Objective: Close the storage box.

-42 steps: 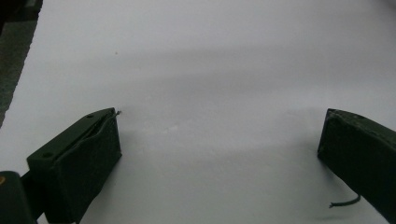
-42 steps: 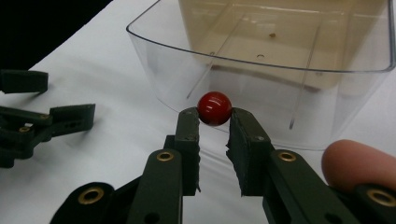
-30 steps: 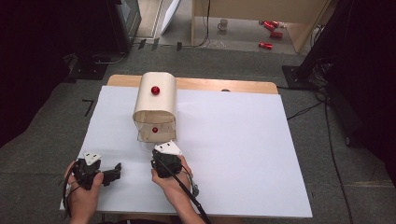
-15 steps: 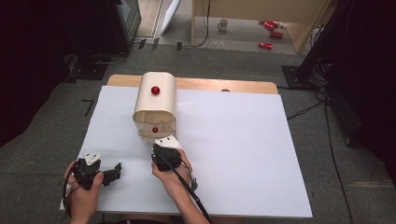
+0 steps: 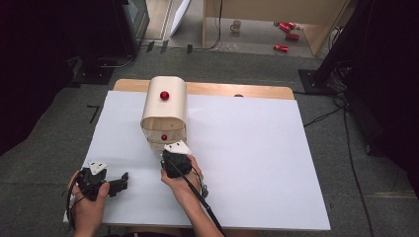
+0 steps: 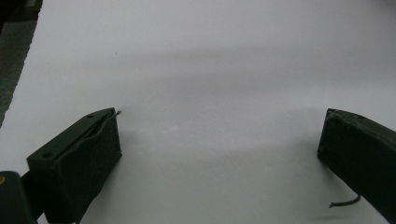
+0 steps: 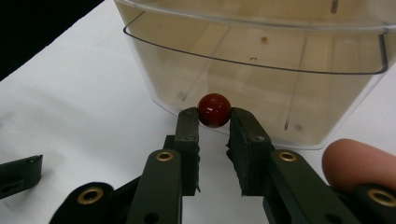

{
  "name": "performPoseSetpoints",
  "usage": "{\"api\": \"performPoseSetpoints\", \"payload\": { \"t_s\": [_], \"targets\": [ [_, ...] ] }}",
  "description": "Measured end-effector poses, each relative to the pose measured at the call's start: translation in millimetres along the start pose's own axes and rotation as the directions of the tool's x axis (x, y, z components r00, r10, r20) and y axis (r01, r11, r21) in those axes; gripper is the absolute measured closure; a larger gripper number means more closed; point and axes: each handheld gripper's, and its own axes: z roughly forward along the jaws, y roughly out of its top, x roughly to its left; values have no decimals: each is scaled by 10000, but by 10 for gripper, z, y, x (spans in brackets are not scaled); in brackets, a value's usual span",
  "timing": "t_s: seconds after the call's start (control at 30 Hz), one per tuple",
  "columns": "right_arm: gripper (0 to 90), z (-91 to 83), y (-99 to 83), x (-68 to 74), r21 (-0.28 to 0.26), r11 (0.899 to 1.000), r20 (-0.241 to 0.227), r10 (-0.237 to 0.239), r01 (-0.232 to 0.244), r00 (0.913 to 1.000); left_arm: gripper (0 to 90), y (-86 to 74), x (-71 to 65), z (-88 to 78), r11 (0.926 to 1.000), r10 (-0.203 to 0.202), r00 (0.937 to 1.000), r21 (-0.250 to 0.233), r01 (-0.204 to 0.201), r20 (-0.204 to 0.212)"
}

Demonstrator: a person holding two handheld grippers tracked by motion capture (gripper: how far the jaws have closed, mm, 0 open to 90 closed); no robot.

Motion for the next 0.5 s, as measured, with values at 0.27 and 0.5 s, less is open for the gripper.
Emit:
{"api": "performPoseSetpoints", "payload": {
  "t_s": [0.27,0.5],
  "targets": [
    [748,56,-15,-9,86,10000,68,-52,52,10000,0,0,0,0,10000,0,10000,1,0,1],
    [741,83,-36,-20,133,9999,56,-59,58,10000,0,0,0,0,10000,-1,10000,1,1,2]
  ]
}}
